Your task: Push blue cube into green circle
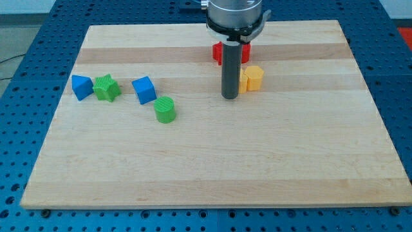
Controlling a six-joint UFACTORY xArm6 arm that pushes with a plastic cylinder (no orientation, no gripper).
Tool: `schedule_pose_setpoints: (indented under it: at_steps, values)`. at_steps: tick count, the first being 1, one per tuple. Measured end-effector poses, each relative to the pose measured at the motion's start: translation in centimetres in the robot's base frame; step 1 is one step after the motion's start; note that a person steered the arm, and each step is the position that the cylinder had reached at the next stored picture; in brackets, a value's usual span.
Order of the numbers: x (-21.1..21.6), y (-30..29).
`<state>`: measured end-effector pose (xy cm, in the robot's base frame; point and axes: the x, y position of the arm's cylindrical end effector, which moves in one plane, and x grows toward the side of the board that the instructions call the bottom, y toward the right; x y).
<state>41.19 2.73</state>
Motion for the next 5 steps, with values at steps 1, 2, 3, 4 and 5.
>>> schedule_pose_setpoints:
  at_steps: [1, 2, 3, 4, 5]
  values:
    - [-0.4, -4.9]
    - [-2.7, -10.4]
    - [-4.3, -14.3]
    - [-4.4, -16.8]
    - [-1.5, -18.6]
